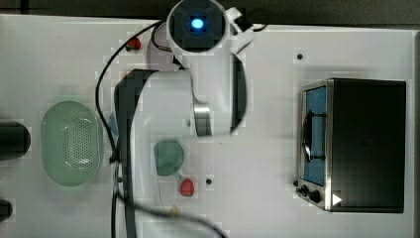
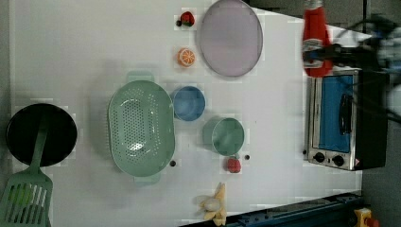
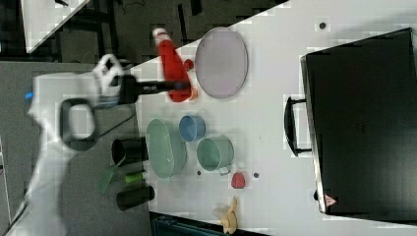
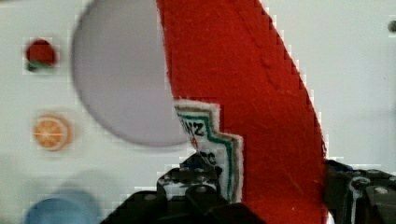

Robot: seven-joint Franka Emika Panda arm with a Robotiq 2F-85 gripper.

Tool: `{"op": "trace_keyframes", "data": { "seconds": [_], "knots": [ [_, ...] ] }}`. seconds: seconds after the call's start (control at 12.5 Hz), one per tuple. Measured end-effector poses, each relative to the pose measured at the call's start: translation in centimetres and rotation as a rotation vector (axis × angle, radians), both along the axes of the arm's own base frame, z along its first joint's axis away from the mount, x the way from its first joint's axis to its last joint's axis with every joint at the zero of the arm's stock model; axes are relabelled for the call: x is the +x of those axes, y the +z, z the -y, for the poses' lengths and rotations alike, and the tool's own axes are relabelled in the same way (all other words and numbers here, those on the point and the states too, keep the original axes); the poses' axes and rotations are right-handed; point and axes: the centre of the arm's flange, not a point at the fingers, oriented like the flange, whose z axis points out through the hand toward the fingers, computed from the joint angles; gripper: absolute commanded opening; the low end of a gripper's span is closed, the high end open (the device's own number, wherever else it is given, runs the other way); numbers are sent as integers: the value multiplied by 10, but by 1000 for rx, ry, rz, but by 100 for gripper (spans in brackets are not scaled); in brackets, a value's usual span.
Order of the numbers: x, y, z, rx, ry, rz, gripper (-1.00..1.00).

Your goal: Pick ketchup from plate and place it on table.

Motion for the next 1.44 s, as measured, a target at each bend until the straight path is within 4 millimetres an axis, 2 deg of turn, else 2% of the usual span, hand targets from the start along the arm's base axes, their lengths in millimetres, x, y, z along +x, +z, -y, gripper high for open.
{"op": "trace_keyframes", "data": {
  "seconds": [0.08, 0.24, 0.32, 0.4, 0.48, 0.56, 0.72, 0.96, 1.12, 1.36, 1.44],
  "knots": [
    [-12, 30, 9, 23, -30, 11, 21],
    [-42, 63, 32, 31, -81, -7, 21],
    [-55, 68, 46, 28, -106, -6, 21],
    [-68, 62, 59, 26, -131, -19, 21],
    [-80, 48, 71, 27, -155, -41, 21],
    [-92, 26, 80, 30, -175, -74, 21],
    [-108, -26, 88, 31, -200, -103, 21],
    [-134, -101, 80, 34, -195, -152, 21],
    [-143, -142, 74, 36, -193, -157, 21],
    [-139, -195, 67, 43, -184, -117, 21],
    [-141, -211, 65, 42, -179, -127, 29]
  ]
}}
